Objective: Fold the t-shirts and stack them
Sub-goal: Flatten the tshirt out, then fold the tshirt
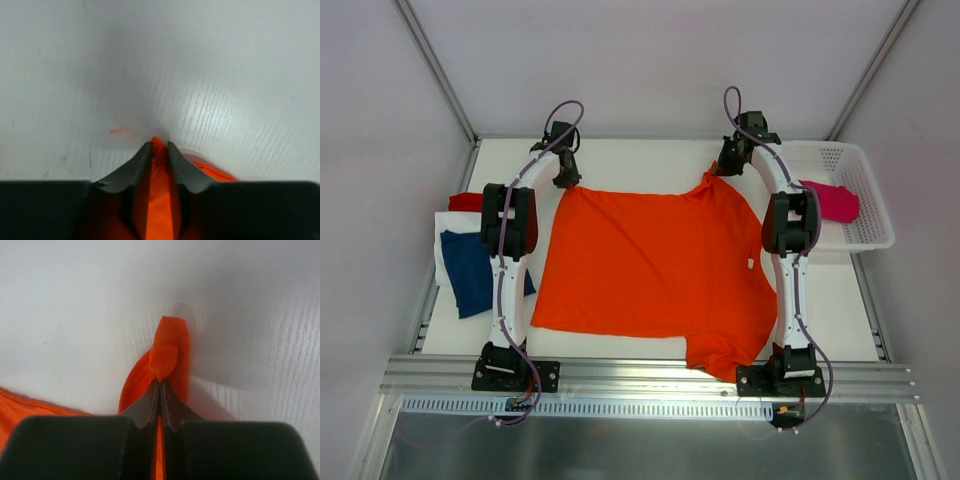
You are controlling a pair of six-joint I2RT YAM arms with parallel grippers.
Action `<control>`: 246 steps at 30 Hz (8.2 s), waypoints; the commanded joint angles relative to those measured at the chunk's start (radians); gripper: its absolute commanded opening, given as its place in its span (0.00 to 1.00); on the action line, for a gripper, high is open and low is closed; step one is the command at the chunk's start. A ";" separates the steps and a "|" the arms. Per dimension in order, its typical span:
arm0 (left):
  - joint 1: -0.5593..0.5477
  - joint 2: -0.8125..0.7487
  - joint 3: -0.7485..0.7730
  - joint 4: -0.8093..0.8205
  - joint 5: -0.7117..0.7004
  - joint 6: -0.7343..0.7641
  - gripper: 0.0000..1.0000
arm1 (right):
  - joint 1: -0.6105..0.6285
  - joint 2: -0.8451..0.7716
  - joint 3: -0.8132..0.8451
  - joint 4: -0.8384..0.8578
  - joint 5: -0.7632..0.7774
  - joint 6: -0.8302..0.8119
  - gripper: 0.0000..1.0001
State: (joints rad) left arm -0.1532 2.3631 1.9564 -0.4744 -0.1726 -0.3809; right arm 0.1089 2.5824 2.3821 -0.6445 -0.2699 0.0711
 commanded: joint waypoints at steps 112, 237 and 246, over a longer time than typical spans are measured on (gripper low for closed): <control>-0.143 -0.803 -0.745 0.022 -0.249 -0.055 0.88 | 0.411 -1.542 -1.388 -0.031 0.647 0.116 0.55; -0.169 -0.505 -0.648 0.033 -0.160 -0.032 0.61 | 0.474 -1.026 -1.281 0.081 0.684 0.162 0.00; -0.169 -0.435 -0.596 0.034 -0.156 -0.010 0.60 | 0.315 -0.747 -1.141 0.105 0.560 0.125 0.01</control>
State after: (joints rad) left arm -0.3153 1.8992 1.3159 -0.4320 -0.3084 -0.4091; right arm 0.4461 1.8107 1.1782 -0.5381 0.3397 0.2241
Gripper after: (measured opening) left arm 0.606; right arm 0.009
